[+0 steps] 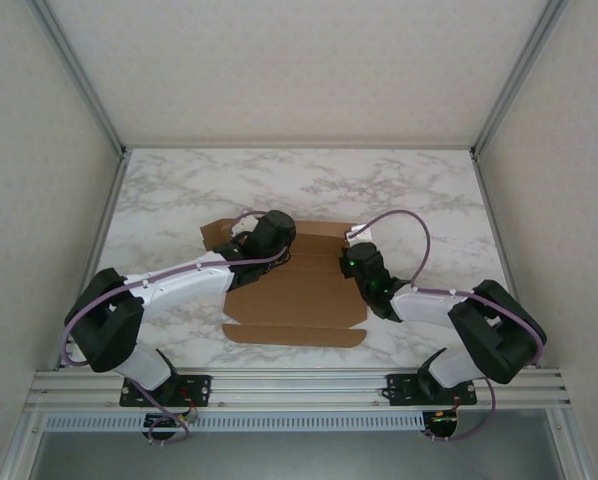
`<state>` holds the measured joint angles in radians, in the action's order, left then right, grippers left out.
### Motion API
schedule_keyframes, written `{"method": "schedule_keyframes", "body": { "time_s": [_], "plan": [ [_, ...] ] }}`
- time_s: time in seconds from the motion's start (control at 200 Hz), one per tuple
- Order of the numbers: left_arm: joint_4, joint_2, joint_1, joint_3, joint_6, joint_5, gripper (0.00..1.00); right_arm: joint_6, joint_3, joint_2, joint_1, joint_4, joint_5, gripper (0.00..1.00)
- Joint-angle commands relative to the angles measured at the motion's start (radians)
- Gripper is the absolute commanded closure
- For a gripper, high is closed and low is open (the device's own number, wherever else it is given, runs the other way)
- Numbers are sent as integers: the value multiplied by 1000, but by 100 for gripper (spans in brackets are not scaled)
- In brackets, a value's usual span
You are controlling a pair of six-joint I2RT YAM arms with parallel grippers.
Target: Fold the paper box
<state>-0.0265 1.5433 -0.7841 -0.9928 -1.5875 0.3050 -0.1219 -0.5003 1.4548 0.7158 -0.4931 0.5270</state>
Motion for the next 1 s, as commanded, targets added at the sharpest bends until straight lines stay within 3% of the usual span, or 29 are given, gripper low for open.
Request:
{"method": "schedule_keyframes", "body": {
  "time_s": [0.0, 0.285, 0.461, 0.556, 0.636, 0.776, 0.856, 0.991],
  "plan": [
    [163, 31, -9, 48, 13, 3, 100, -7, -55, 39, 25, 48, 181, 83],
    [166, 58, -9, 45, 13, 17, 100, -114, -147, 98, 26, 189, 316, 92],
    [160, 92, -10, 39, 7, 10, 100, -156, -191, 139, 62, 234, 341, 91],
    [159, 105, -10, 34, 13, 14, 100, -158, -176, 104, 62, 222, 297, 77],
    [165, 113, -10, 28, 21, 20, 100, -140, -162, 47, 62, 232, 241, 54],
    [163, 123, -10, 28, 20, 15, 100, -101, -97, -102, 62, 201, 88, 24],
    [171, 120, -9, 28, 17, 19, 100, -91, -79, -185, 62, 221, 1, 18],
    [166, 101, -9, 31, 24, 37, 98, -87, -83, -304, 57, 334, -121, 17]
  ]
}}
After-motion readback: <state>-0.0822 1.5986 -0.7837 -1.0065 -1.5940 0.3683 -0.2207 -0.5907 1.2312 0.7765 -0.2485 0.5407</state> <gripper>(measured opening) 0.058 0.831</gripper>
